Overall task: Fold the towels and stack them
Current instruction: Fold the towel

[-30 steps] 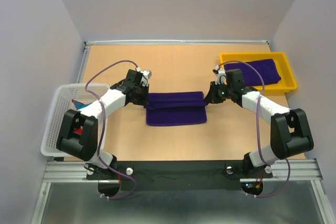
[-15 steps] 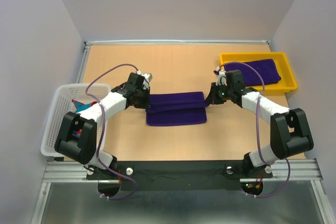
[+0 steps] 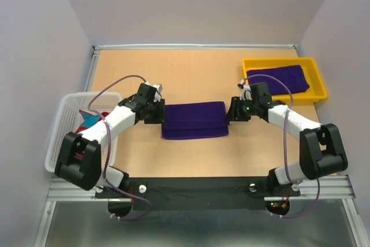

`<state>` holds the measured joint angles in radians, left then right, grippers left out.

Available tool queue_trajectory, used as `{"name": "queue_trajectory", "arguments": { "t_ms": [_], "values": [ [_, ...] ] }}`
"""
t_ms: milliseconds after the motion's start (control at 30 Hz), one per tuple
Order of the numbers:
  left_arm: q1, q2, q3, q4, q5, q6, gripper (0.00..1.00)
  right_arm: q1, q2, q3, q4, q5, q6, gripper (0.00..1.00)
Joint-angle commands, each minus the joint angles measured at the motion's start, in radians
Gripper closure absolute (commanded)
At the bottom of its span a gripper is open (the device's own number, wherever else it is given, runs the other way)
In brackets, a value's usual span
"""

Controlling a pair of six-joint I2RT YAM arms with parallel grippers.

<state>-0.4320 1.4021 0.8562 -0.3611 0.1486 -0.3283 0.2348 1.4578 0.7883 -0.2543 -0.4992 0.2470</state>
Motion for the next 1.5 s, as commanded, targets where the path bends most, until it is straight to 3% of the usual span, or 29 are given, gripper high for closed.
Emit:
{"name": "queue_trajectory", "arguments": {
  "t_ms": [0,33,67,100,233,433,533,667,900,1167,1367,1467],
  "values": [
    [-0.001,-0.127,-0.016,-0.041,-0.02,-0.05,0.43,-0.006,-0.091,-0.023,-0.06,-0.079,0.025,0.51],
    [-0.001,-0.153,-0.019,-0.042,-0.029,-0.06,0.38,-0.006,-0.109,-0.024,-0.066,-0.09,0.026,0.5],
    [-0.001,-0.205,-0.019,-0.045,-0.041,-0.077,0.25,-0.006,-0.141,-0.018,-0.074,-0.096,0.029,0.5],
    [-0.001,-0.23,-0.014,-0.045,-0.041,-0.077,0.23,-0.006,-0.142,-0.011,-0.074,-0.095,0.034,0.49],
    [-0.007,-0.291,0.029,-0.009,-0.038,-0.158,0.23,-0.006,-0.157,0.058,-0.071,-0.09,0.058,0.49],
    [-0.057,-0.134,0.159,0.053,-0.052,-0.175,0.23,0.0,-0.05,0.152,-0.039,-0.009,0.107,0.51],
    [-0.092,0.001,0.202,0.074,-0.072,-0.183,0.29,0.03,0.004,0.151,0.013,0.02,0.153,0.53],
    [-0.162,0.061,0.164,0.108,-0.093,-0.224,0.37,0.066,0.032,0.085,0.056,0.033,0.184,0.54],
    [-0.202,-0.014,-0.174,0.246,-0.112,-0.368,0.53,0.103,-0.04,-0.147,0.151,0.039,0.247,0.55],
    [-0.2,-0.092,-0.309,0.304,-0.141,-0.457,0.6,0.101,-0.164,-0.281,0.164,0.091,0.261,0.55],
    [-0.205,-0.241,-0.264,0.237,-0.207,-0.476,0.39,0.101,-0.293,-0.268,0.133,0.189,0.279,0.54],
    [-0.205,-0.302,-0.243,0.168,-0.288,-0.482,0.36,0.101,-0.324,-0.265,0.113,0.255,0.272,0.54]
  ]
}}
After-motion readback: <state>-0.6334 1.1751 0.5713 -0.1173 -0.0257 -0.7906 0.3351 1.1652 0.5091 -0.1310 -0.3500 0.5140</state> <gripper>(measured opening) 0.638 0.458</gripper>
